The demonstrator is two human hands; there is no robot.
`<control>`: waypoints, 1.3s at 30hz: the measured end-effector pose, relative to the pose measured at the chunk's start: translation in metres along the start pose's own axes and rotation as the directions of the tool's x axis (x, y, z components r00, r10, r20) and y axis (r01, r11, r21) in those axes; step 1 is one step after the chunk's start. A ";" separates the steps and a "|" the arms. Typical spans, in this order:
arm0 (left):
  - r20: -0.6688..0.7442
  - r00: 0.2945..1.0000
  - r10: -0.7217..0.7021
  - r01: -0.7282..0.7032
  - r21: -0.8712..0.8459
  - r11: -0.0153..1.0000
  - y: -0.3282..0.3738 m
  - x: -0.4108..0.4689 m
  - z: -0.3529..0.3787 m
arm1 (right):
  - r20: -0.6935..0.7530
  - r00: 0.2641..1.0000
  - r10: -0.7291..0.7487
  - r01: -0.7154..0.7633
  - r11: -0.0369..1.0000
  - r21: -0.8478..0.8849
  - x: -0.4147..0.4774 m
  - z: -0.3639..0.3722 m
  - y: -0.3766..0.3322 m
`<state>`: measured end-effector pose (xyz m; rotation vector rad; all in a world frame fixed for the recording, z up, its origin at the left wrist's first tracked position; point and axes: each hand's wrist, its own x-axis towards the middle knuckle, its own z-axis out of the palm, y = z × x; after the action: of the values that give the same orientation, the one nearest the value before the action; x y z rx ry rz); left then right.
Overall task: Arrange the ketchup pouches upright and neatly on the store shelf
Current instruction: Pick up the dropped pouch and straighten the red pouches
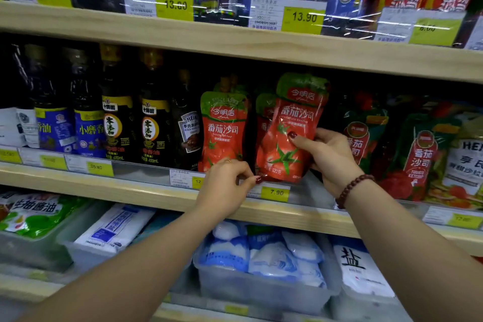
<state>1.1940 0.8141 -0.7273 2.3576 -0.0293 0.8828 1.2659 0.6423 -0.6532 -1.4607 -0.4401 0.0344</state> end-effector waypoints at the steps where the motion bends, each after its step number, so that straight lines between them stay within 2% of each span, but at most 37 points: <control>1: -0.032 0.999 0.014 -0.014 0.008 1.000 0.000 -0.001 0.002 | -0.005 1.000 -0.028 0.028 1.000 -0.013 0.001 0.002 0.003; 5: -0.084 0.995 0.047 -0.045 0.018 0.999 0.000 -0.003 0.005 | 0.034 0.994 -0.102 0.105 0.988 -0.116 0.001 0.006 0.018; 9: -0.088 0.995 0.043 -0.043 0.005 0.999 0.001 -0.003 0.005 | 0.137 0.986 -0.096 0.125 0.966 -0.228 -0.002 0.007 0.035; 13: -0.079 0.997 0.013 -0.014 -0.014 1.000 0.001 -0.004 0.005 | 0.125 0.989 -0.077 0.112 0.946 -0.303 -0.001 0.001 0.034; 19: -0.092 0.996 0.001 -0.003 -0.030 1.000 0.002 -0.004 0.006 | 0.089 0.994 0.061 -0.006 0.857 -0.516 -0.002 -0.013 0.022; 25: -0.095 0.996 -0.004 0.000 -0.036 0.999 0.003 -0.004 0.006 | 0.056 0.997 -0.055 0.078 0.691 -0.719 -0.004 0.002 0.026; 39: -0.084 0.996 -0.027 0.026 -0.013 1.000 0.005 -0.004 0.005 | 0.019 0.996 -0.082 0.062 0.571 -0.819 0.017 0.010 0.038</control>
<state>1.1923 0.8063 -0.7301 2.3021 0.0308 0.9659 1.2874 0.6617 -0.6845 -2.3753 -0.5288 -0.2986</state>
